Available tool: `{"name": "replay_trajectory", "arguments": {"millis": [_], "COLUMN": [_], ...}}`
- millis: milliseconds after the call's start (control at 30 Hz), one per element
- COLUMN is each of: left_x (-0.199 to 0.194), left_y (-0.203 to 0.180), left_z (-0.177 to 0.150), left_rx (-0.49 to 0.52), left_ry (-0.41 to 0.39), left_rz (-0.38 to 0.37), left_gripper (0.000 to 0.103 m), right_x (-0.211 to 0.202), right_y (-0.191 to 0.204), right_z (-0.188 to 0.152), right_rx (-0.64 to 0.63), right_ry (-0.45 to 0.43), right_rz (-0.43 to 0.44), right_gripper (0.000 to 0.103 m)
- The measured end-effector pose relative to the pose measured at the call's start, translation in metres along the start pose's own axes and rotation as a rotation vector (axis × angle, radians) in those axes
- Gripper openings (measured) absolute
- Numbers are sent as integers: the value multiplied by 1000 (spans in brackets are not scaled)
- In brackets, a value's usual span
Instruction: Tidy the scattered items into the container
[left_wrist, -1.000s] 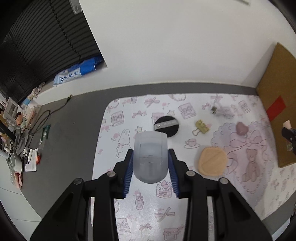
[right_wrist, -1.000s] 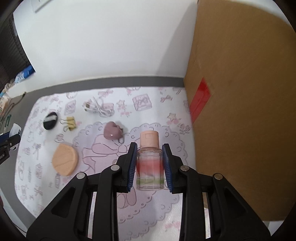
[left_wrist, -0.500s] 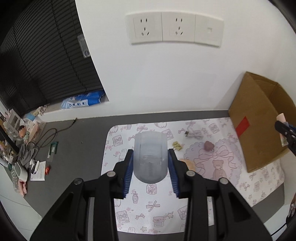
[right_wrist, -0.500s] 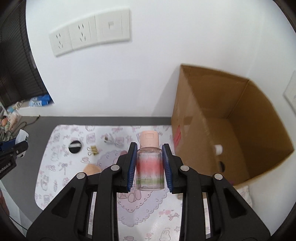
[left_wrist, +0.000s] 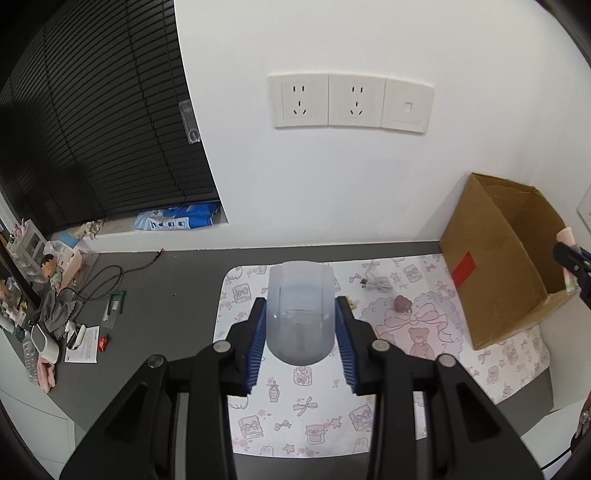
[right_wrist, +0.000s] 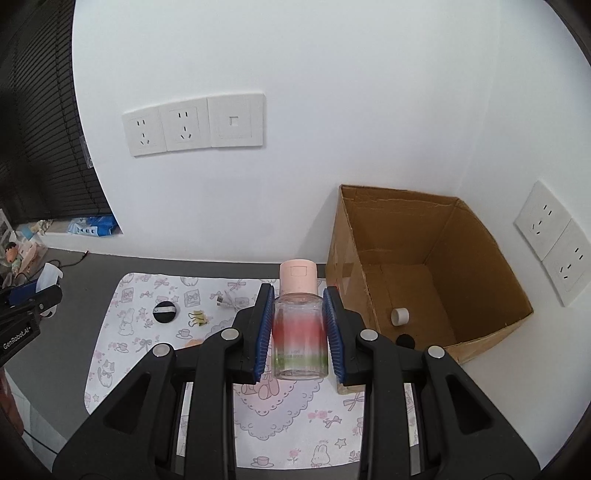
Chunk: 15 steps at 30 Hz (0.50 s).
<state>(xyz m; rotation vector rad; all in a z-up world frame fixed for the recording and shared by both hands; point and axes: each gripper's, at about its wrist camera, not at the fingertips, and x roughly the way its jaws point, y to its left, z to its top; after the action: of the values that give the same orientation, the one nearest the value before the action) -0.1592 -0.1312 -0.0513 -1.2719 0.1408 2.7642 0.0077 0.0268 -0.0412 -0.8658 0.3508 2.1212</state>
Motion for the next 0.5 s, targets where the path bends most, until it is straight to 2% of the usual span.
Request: {"name": "replay_trajectory", "arguments": {"millis": [500], "left_x": [-16], "left_y": [-9], "left_z": [1], "left_rx": [24], "left_ry": [-23], "left_rz": [7], "left_gripper": [35], "right_x": [-28], "right_y": [7], "right_z": [-2], "right_rx": [-1], "right_ry": [-29], "right_rz": [8], "right_gripper": [28]}}
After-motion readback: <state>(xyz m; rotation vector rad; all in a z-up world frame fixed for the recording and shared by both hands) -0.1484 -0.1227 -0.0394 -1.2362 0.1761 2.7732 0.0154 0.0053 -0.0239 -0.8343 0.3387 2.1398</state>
